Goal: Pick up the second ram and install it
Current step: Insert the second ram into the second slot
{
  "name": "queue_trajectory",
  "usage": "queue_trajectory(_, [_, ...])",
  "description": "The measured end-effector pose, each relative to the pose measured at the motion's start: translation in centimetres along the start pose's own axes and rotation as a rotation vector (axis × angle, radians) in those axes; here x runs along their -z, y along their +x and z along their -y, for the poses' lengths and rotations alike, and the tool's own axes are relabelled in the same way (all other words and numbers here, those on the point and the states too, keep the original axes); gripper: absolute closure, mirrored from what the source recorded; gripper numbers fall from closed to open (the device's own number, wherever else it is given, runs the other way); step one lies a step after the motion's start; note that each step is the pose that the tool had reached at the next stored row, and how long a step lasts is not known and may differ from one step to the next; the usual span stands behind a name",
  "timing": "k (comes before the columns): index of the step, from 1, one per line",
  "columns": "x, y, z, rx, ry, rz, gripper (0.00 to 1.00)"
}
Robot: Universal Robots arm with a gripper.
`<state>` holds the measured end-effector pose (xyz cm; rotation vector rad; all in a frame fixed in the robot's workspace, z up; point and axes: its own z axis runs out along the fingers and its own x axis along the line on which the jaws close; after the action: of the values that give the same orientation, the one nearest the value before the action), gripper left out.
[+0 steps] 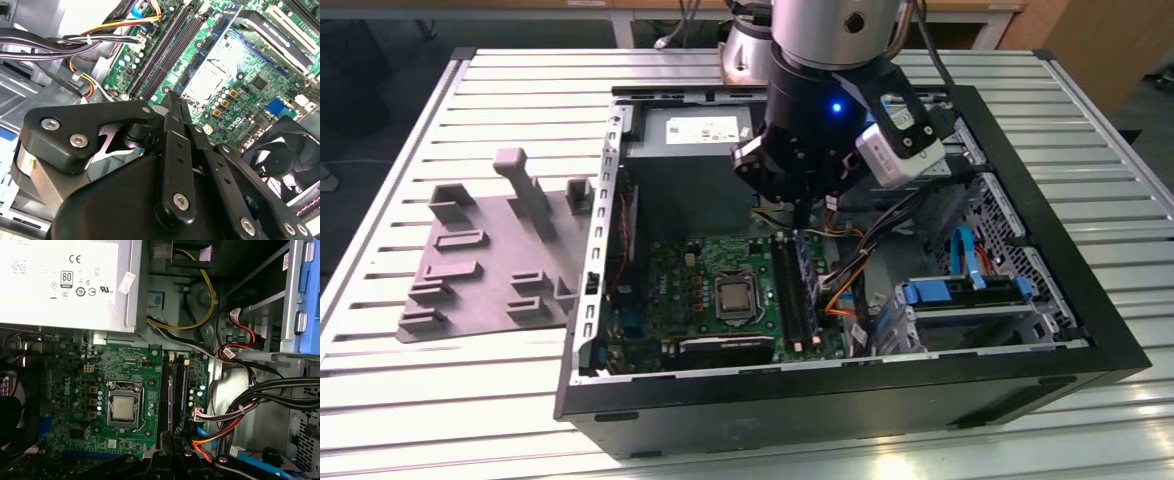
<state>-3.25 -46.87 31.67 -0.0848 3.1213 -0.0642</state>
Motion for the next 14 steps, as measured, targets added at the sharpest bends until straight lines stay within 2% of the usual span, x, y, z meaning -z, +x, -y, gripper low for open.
queue_trajectory(10, [-1.55,0.01,-0.07,0.0,-0.0001,0.0,0.88])
queue_trajectory(14, [-1.95,0.01,-0.09,0.0,-0.0006,0.0001,0.88])
